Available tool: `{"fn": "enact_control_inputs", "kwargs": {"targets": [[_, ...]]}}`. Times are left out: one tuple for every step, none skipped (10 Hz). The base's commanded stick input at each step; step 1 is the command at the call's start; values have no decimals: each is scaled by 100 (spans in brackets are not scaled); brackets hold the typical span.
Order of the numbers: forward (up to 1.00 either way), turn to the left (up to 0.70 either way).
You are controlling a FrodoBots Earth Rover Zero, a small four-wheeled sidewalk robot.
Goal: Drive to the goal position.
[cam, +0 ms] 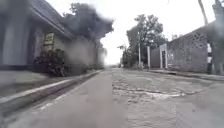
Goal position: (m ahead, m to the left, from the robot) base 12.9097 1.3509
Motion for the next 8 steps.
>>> {"fn": "enact_control_inputs", "kwargs": {"targets": [[70, -12], [70, -35], [70, -35], [70, -35], [70, 0], [70, 0], [70, 0], [70, 0]]}}
